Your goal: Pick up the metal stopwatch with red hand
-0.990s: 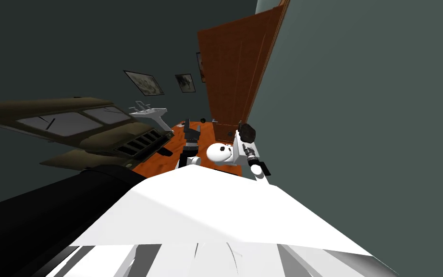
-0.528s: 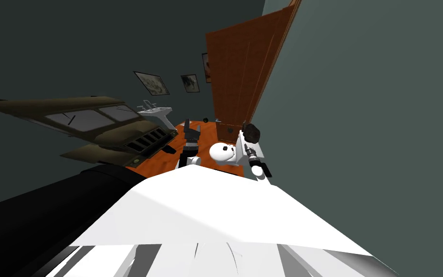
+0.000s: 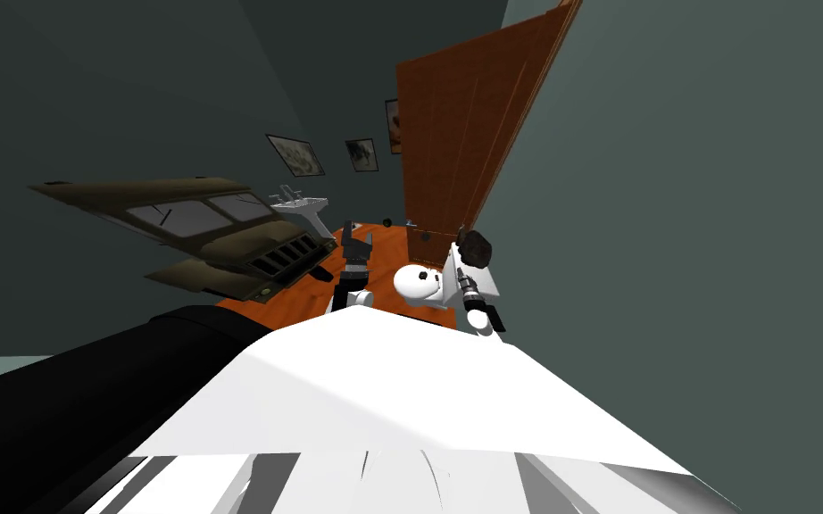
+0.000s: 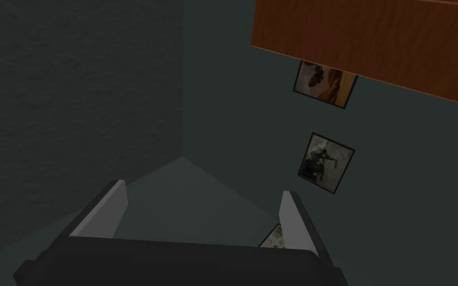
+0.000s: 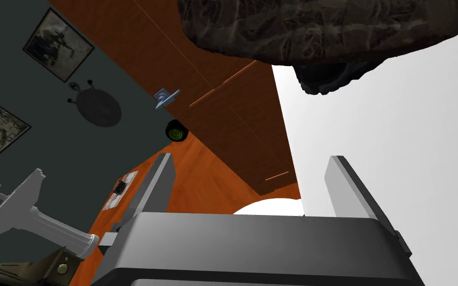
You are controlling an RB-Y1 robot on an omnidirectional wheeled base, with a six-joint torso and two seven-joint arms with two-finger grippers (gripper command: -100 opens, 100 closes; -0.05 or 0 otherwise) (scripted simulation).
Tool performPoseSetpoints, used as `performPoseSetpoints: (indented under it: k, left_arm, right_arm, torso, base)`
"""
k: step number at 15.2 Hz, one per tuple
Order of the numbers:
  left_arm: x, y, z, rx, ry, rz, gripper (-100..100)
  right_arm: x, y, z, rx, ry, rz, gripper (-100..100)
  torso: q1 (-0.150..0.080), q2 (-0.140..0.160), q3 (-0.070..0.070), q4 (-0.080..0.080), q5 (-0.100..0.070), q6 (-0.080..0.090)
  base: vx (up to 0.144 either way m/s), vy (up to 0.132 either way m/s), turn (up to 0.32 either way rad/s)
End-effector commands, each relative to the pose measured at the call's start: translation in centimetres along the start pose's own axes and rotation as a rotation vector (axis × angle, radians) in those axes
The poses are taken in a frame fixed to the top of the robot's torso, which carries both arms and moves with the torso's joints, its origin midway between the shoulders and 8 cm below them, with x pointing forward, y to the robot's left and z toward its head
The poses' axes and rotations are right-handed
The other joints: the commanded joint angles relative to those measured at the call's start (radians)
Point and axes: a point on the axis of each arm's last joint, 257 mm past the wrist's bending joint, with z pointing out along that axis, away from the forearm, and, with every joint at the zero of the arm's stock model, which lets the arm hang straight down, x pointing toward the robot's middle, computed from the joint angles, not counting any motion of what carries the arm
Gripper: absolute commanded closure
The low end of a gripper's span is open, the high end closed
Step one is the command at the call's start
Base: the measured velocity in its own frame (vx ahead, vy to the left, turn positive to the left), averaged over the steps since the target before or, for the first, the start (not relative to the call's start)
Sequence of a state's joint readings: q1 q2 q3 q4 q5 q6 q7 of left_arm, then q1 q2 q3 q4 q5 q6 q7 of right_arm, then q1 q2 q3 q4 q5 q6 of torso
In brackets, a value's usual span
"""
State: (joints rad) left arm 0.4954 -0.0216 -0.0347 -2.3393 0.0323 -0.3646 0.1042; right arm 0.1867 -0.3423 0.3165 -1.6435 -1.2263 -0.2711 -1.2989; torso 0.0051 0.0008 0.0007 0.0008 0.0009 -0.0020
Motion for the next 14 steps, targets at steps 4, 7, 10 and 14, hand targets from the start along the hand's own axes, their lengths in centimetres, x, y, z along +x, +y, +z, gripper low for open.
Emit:
performPoseSetpoints:
  k: [4, 7, 10, 14]
  left_arm:
    - [0.0, 0.0, 0.0, 0.0, 0.0, 0.0, 0]
    - [0.0, 0.0, 0.0, 0.0, 0.0, 0.0, 0]
    - [0.0, 0.0, 0.0, 0.0, 0.0, 0.0, 0]
    - [0.0, 0.0, 0.0, 0.0, 0.0, 0.0, 0]
  right_arm:
    - [0.3, 0.7, -0.4, -0.016, 0.027, 0.085, -100]
    - [0.4, 1.1, -0.6, -0.026, 0.044, 0.14, -100]
    - [0.4, 1.6, -0.9, -0.037, 0.06, 0.193, -100]
    - [0.5, 2.5, -1.3, -0.053, 0.083, 0.27, -100]
  torso:
    - [-0.001, 0.0, 0.0, 0.0, 0.0, 0.0]
    - [-0.001, -0.001, 0.0, 0.0, 0.0, 0.0]
    - [-0.002, -0.001, -0.001, 0.0, 0.0, 0.0]
    - [-0.002, -0.002, -0.001, 0.0, 0.0, 0.0]
  base:
    - [-0.003, 0.033, 0.08]
    - [0.004, 0.026, 0.075]
    - [0.01, 0.022, 0.075]
    - [0.022, 0.011, 0.068]
